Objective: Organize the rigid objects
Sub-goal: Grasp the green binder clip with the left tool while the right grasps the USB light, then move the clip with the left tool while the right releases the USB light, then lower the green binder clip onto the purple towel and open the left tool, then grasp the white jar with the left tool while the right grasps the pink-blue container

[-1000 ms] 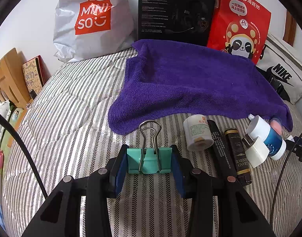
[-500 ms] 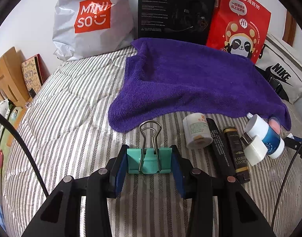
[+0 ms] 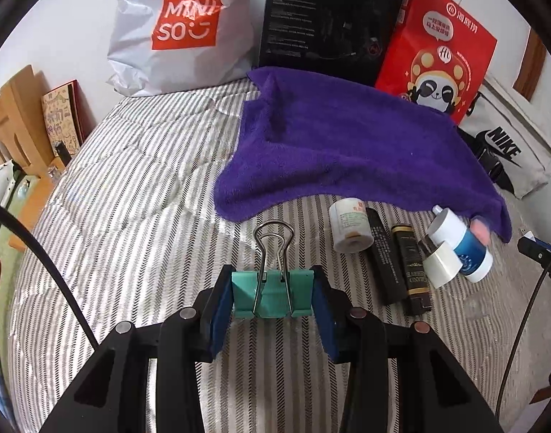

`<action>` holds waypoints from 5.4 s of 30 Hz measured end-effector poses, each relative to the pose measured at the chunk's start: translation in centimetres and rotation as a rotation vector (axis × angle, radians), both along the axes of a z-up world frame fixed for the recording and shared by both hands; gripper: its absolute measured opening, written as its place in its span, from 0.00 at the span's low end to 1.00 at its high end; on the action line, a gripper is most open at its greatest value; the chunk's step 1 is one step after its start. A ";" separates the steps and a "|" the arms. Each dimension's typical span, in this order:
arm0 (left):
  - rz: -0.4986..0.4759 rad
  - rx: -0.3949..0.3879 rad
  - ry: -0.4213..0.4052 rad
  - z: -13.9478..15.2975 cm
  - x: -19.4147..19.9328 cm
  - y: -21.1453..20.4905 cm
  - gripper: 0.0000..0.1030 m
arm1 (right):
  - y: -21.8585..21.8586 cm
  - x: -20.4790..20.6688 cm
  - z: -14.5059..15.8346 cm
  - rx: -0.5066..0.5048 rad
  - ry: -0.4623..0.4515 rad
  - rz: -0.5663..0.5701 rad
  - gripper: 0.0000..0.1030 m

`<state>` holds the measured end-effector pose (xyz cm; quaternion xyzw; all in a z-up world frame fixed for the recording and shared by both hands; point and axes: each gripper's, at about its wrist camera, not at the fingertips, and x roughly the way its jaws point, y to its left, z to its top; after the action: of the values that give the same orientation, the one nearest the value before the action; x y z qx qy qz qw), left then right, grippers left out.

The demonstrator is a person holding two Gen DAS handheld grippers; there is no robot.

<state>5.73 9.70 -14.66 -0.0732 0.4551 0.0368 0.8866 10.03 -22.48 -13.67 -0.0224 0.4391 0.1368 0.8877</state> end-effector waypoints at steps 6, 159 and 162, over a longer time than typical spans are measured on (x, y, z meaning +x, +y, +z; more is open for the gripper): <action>0.007 -0.011 -0.029 1.9 -0.3 0.8 0.38 | 0.2 0.5 1.5 0.011 -0.033 0.011 0.24; -0.179 0.096 0.092 -1.1 6.4 -3.9 0.44 | -2.7 -6.1 -0.8 0.067 0.136 -0.060 0.61; -0.192 0.112 0.083 -1.3 6.8 -4.4 0.44 | -2.5 -5.8 -1.3 0.057 0.148 -0.057 0.61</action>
<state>12.58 5.31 -15.91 0.0221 0.4938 -0.0197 0.8691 4.28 -24.93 -14.96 0.0257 0.4998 0.1252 0.8567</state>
